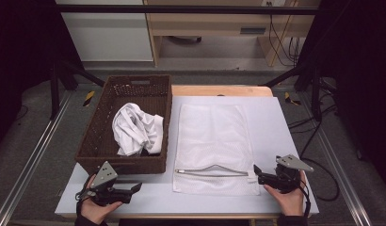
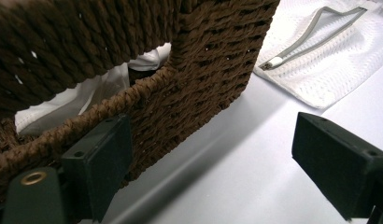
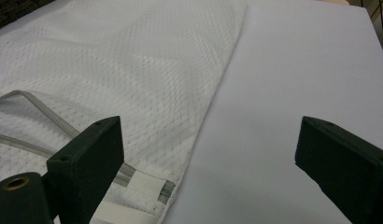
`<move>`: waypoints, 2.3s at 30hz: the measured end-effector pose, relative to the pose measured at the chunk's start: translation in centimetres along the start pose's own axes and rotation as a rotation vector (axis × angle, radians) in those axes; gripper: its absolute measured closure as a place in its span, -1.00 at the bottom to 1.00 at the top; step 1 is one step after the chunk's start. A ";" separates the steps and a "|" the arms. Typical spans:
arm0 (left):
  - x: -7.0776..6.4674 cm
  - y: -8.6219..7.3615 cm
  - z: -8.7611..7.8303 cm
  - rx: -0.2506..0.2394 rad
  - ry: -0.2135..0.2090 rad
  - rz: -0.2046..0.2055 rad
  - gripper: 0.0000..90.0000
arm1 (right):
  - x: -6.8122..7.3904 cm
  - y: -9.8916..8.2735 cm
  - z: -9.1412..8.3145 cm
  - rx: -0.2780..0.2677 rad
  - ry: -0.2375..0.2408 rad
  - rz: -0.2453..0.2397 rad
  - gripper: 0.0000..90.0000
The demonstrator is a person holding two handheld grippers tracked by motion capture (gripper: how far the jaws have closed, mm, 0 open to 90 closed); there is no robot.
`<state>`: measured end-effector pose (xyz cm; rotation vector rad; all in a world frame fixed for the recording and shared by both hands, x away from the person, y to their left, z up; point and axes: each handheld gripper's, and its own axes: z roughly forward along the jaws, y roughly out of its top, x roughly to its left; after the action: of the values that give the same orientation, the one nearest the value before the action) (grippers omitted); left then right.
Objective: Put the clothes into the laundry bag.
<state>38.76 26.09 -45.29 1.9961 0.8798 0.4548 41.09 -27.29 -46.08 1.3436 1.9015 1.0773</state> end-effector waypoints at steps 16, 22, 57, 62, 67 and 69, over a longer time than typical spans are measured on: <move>-0.6 1.0 -1.8 -0.077 0.022 -0.018 -0.71 | 0.6 0.3 -0.3 -0.036 0.008 0.005 -0.81; -0.9 1.5 -2.4 -0.097 0.049 -0.028 -0.71 | 0.7 0.3 -0.2 -0.038 0.010 0.004 -0.81; 2.7 10.0 -3.5 -0.199 0.155 -0.072 -0.68 | 1.4 0.5 0.2 -0.034 0.021 -0.008 -0.81; 3.8 11.6 -2.5 -0.171 0.190 -0.071 -0.69 | 1.3 0.5 0.2 -0.037 0.020 -0.010 -0.81; 4.7 12.9 -1.5 -0.145 0.221 -0.073 -0.70 | 1.2 0.5 0.2 -0.036 0.020 -0.008 -0.81; 5.1 13.4 -1.1 -0.134 0.239 -0.071 -0.71 | 1.2 0.5 0.2 -0.038 0.020 -0.007 -0.81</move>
<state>47.11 25.61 -33.53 1.8066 1.0352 0.7035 41.07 -26.02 -45.77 1.3087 1.8892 1.1217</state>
